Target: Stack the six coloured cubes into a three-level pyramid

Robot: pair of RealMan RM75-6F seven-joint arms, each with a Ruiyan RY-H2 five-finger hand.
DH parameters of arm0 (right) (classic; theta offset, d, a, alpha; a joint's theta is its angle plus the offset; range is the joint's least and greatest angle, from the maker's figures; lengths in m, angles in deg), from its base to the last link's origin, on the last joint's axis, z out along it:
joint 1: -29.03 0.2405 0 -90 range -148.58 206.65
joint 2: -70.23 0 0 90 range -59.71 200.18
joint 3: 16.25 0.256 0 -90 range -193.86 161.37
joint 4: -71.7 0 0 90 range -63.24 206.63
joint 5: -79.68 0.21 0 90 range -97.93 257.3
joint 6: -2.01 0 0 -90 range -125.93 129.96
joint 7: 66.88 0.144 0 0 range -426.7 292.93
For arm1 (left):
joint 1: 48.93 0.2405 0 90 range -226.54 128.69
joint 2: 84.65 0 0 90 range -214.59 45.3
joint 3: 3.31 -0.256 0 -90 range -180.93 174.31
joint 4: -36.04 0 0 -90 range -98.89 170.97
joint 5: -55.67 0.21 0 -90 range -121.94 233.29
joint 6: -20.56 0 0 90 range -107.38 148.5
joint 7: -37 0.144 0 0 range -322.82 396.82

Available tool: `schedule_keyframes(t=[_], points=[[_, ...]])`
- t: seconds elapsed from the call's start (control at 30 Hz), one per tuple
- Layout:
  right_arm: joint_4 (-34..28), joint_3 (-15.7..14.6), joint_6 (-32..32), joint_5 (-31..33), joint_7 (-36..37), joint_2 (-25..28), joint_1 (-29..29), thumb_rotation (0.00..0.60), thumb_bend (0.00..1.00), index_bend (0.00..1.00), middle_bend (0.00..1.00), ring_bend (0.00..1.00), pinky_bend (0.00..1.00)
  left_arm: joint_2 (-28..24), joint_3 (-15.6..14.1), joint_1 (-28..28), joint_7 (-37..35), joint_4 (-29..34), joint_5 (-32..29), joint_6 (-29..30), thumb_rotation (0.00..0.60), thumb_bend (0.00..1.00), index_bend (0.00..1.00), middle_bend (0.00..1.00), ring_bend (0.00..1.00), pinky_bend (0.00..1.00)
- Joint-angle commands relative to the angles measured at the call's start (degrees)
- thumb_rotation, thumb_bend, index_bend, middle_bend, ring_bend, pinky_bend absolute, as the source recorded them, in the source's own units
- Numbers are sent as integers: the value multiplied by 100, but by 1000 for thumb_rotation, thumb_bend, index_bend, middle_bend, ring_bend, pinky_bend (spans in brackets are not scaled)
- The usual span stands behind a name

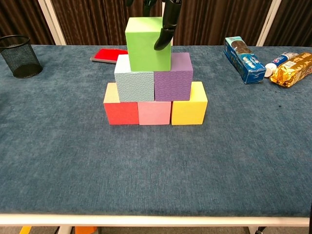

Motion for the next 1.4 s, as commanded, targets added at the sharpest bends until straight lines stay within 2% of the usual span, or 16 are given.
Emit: schedule_keyframes(t=[0.03, 0.2, 0.4, 0.5, 0.57, 0.63, 0.7, 0.77, 0.83, 0.93, 1.07, 1.17, 1.4], points=[[3, -5, 96, -8, 39, 22, -4, 600, 50, 0, 160, 0, 0, -3, 1, -1, -3, 7, -5, -5, 600, 0, 82, 88, 0, 71], [-114, 47, 243, -131, 197, 241, -75, 600, 0, 0, 37, 0, 0, -11, -9, 0, 18, 12, -9, -20, 600, 0, 82, 88, 0, 71], [-837, 177, 222, -722, 749, 1222, -644, 600, 0, 0, 0, 0, 0, -66, 66, 32, 50, 85, -80, 74, 600, 0, 82, 88, 0, 71], [-1417, -3, -279, -1647, 922, 1859, -1328, 600, 0, 0, 0, 0, 0, -107, 131, 81, 128, 174, -80, 265, 600, 0, 82, 88, 0, 71], [-1765, -347, -952, -2581, 941, 2139, -2020, 600, 0, 0, 0, 0, 0, -113, 180, 147, 252, 227, -93, 449, 600, 0, 82, 88, 0, 71], [-1891, -737, -1557, -3488, 1020, 2182, -2720, 600, 0, 0, 0, 0, 0, -95, 215, 217, 432, 234, -114, 622, 600, 0, 82, 88, 0, 71], [-1763, -1184, -2170, -4559, 1316, 2027, -3562, 600, 0, 0, 0, 0, 0, -67, 247, 309, 780, 211, -149, 829, 600, 0, 82, 88, 0, 71], [-1350, -1592, -2689, -5505, 1648, 1746, -4318, 600, 0, 0, 0, 0, 0, -50, 275, 421, 1146, 259, -208, 1038, 600, 0, 82, 88, 0, 71], [-833, -1905, -3129, -6155, 1915, 1412, -4950, 600, 0, 0, 0, 0, 0, -48, 276, 530, 1523, 342, -238, 1229, 600, 0, 82, 88, 0, 71], [-174, -2196, -3584, -6709, 2217, 960, -5666, 600, 0, 0, 0, 0, 0, -78, 188, 640, 1942, 495, -165, 1379, 600, 0, 82, 88, 0, 71], [553, -2365, -3998, -7107, 2336, 443, -6355, 600, 0, 0, 0, 0, 0, -58, 56, 755, 2434, 671, -27, 1531, 600, 0, 83, 88, 0, 71], [925, -2391, -4091, -7269, 2426, 160, -6689, 600, 0, 0, 0, 0, 0, -21, -11, 834, 2665, 779, -52, 1527, 600, 2, 132, 82, 0, 71], [1317, -2185, -4158, -7609, 2552, -103, -7044, 600, 0, 0, 0, 0, 0, 62, -29, 977, 2796, 824, -65, 1646, 600, 0, 118, 67, 0, 71]])
